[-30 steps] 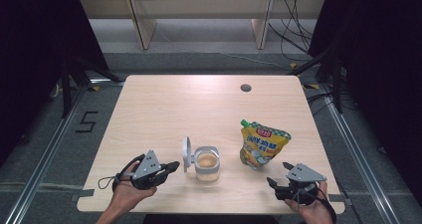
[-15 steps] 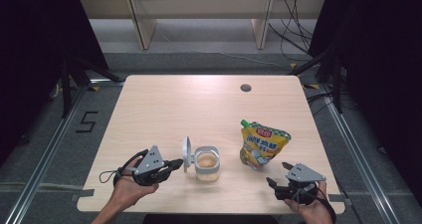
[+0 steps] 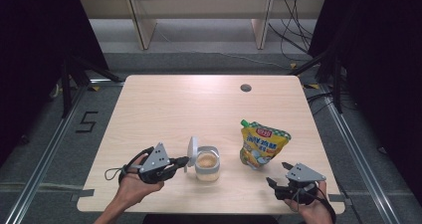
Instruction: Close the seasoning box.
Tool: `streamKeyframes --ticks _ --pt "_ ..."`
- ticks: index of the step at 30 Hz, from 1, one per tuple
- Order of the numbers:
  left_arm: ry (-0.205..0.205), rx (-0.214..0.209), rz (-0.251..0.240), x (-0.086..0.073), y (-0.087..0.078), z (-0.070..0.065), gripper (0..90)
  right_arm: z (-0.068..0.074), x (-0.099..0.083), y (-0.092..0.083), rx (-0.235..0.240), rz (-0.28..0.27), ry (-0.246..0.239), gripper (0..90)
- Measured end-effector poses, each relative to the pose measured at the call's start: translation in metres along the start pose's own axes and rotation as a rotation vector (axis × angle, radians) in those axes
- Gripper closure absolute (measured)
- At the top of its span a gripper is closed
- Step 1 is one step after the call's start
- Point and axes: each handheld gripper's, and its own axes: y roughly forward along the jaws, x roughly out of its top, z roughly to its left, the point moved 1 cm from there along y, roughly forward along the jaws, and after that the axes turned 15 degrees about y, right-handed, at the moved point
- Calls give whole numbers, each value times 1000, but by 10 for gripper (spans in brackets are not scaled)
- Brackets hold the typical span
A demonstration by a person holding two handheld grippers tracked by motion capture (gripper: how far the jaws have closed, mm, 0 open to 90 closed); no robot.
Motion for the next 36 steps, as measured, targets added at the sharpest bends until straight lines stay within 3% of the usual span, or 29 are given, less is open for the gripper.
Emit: streamKeyframes --ticks 1,3,4,12,15,16,17,19,20,25,28,32,34,36 --pt "14 -8 -1 1 1 0 892 0 0 0 0 -1 0 263" --pt "1 -9 -10 3 3 -1 892 0 0 0 -1 -3 0 263" --pt "19 -5 -6 3 2 0 891 0 0 0 -1 -4 -3 263" --pt "-26 23 -23 -1 -11 3 864 0 0 0 3 -3 -5 264" --pt "-47 17 -26 -3 -12 3 819 2 0 0 -12 -6 15 265" --pt "-59 19 -24 -4 -12 3 797 1 0 0 -9 -11 2 265" --pt "-57 15 -29 -5 -12 4 757 1 0 0 -8 -12 -2 265" --pt "-94 19 -35 -7 -13 4 699 0 0 0 -10 -12 -4 265" --pt "-80 17 -31 -8 -14 6 672 0 0 0 -11 -12 -3 265" --pt "-120 28 -36 -12 -16 7 506 0 0 0 -10 -12 -4 265" --pt "-110 33 -26 -18 -18 7 454 0 0 0 -11 -12 -5 265" --pt "-149 40 -28 -29 -19 3 416 0 0 0 -13 -10 -4 265" --pt "-130 38 -13 -34 -22 4 396 1 0 0 -14 -9 -6 265" --pt "-149 35 -11 -38 -22 3 387 1 0 0 -11 -6 -1 265"
